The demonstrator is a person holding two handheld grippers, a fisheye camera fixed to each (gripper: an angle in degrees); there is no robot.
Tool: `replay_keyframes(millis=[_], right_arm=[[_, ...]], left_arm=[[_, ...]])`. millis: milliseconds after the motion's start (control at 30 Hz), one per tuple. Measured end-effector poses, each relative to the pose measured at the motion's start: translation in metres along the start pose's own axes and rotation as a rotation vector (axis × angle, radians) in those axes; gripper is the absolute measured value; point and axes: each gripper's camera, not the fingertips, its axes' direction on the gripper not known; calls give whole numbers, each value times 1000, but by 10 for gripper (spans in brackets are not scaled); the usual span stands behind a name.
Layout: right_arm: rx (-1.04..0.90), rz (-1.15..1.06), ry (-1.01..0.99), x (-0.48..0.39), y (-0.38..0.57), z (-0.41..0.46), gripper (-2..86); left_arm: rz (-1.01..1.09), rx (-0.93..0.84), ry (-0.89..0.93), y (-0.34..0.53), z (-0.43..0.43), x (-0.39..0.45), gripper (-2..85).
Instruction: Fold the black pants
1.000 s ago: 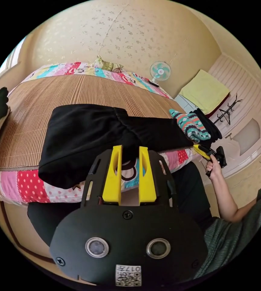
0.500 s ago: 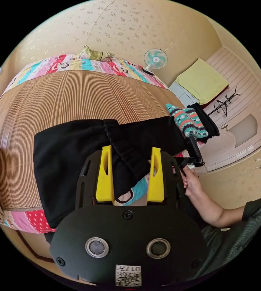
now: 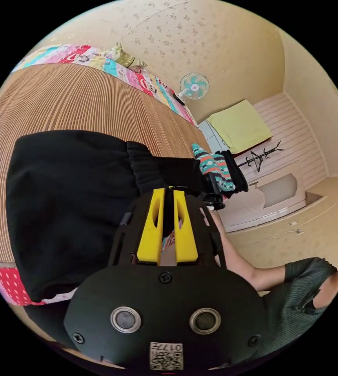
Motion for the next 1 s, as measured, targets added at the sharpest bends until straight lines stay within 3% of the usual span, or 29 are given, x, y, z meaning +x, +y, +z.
replay_keyframes(millis=[133, 233, 267, 333, 433, 500, 667, 767, 933, 1000], right_arm=[[14, -249, -19, -46, -12, -8, 14], [-26, -331, 68, -53, -17, -4, 13], [-30, -313, 110, -46, -18, -2, 13], [-86, -60, 265, 12, -20, 7, 14], [15, 14, 21, 62, 7, -17, 16], [56, 50, 2, 78, 22, -31, 16], [100, 38, -6, 82, 43, -51, 36], [84, 29, -19, 81, 41, -51, 75], [102, 36, 15, 83, 38, -48, 125], [96, 30, 40, 83, 35, -47, 131]], left_arm=[[169, 115, 90, 32, -61, 28, 41], [138, 41, 52, 40, -49, 23, 42], [86, -39, 29, 38, -30, 12, 43], [23, -90, 33, 38, -12, -4, 63], [43, 17, -9, 33, -21, -9, 88], [85, 20, -110, 14, -24, -3, 104], [295, -157, -386, -81, 27, 6, 158], [398, -299, -394, -119, 69, -16, 183], [387, -547, -364, -126, 115, -64, 165], [409, -524, -361, -119, 106, -67, 128]])
